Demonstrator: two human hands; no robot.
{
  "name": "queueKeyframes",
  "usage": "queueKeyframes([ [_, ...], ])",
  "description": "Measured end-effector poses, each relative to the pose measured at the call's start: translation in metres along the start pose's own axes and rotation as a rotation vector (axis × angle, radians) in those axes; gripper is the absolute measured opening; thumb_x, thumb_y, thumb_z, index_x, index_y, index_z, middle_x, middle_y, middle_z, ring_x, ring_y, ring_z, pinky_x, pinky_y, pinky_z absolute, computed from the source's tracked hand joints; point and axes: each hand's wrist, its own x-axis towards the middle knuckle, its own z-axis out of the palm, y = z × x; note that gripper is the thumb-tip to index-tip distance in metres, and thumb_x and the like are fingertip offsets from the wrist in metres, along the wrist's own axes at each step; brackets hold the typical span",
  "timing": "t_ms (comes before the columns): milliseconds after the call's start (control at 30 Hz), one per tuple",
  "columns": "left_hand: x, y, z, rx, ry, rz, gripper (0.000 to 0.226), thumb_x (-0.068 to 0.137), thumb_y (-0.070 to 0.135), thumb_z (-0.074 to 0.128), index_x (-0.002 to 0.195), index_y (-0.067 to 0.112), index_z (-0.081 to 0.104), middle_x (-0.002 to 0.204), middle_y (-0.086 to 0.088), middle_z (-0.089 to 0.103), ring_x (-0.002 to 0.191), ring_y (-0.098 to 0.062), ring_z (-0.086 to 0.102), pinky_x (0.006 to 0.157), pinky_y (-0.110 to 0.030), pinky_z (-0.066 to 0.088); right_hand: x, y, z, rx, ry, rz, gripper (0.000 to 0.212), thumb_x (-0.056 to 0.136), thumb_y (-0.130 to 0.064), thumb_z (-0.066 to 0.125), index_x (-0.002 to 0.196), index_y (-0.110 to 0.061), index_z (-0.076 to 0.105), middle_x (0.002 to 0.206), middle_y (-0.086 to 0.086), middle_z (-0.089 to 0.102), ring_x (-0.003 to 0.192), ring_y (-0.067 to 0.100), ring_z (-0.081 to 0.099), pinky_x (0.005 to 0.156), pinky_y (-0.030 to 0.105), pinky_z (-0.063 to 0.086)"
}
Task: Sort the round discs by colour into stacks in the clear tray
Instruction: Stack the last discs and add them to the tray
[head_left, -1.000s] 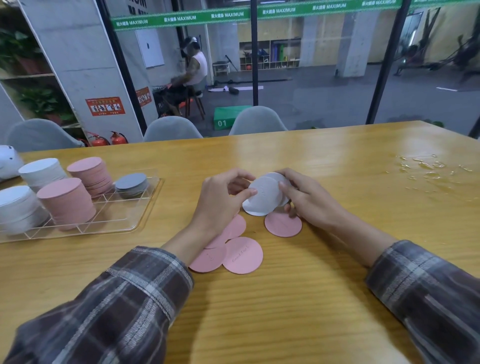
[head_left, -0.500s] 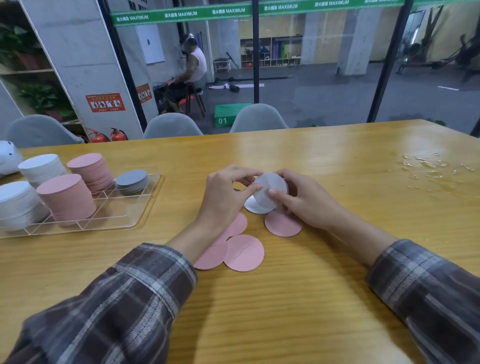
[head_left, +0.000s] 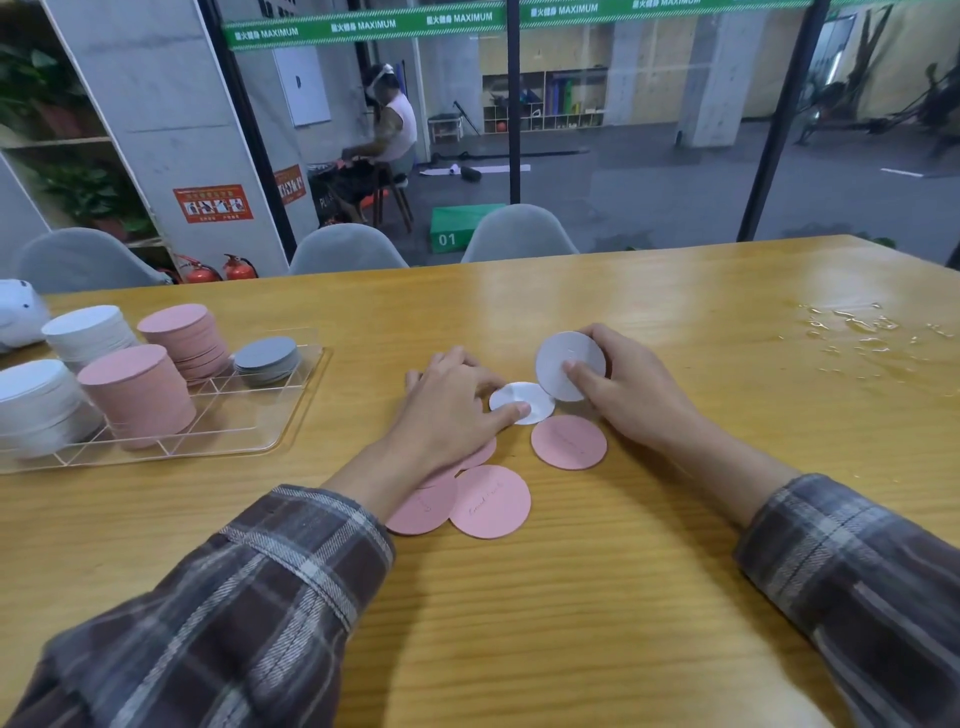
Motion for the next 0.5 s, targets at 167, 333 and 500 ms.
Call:
queueKeyframes([
  [167, 0.001, -0.001, -0.006, -0.151, 0.002, -0.016, 0.034, 0.080, 0.054, 0.081, 0.107, 0.036, 0.071, 0.111, 0.015, 0.059, 0.102, -0.009, 0.057, 0.100, -0.044, 0.035, -0.001, -0.002, 0.000, 0.014, 0.043, 0.035, 0.015, 0.105, -0.024, 0.052, 0.117, -0.016, 0.056, 0.108, 0.002, 0.064, 0.091, 0.021, 0.062, 0.070, 0.027, 0.054],
  [333, -0.004, -0.001, -0.010, -0.407, 0.096, -0.001, 0.021, 0.081, 0.025, 0.085, 0.098, 0.027, 0.073, 0.090, 0.012, 0.071, 0.077, -0.007, 0.065, 0.086, -0.034, 0.055, 0.000, -0.002, 0.000, 0.002, 0.007, 0.076, 0.012, 0.108, -0.026, 0.044, 0.111, -0.020, 0.053, 0.101, -0.001, 0.061, 0.083, 0.021, 0.059, 0.069, 0.029, 0.051],
  [500, -0.005, 0.005, -0.018, -0.628, 0.140, -0.044, 0.008, 0.089, 0.013, 0.080, 0.090, 0.014, 0.073, 0.082, 0.001, 0.075, 0.060, -0.010, 0.067, 0.055, -0.020, 0.049, 0.000, -0.004, 0.002, 0.074, -0.058, 0.083, 0.015, 0.108, -0.023, 0.042, 0.107, -0.019, 0.057, 0.089, -0.006, 0.060, 0.074, 0.016, 0.058, 0.067, 0.030, 0.050],
])
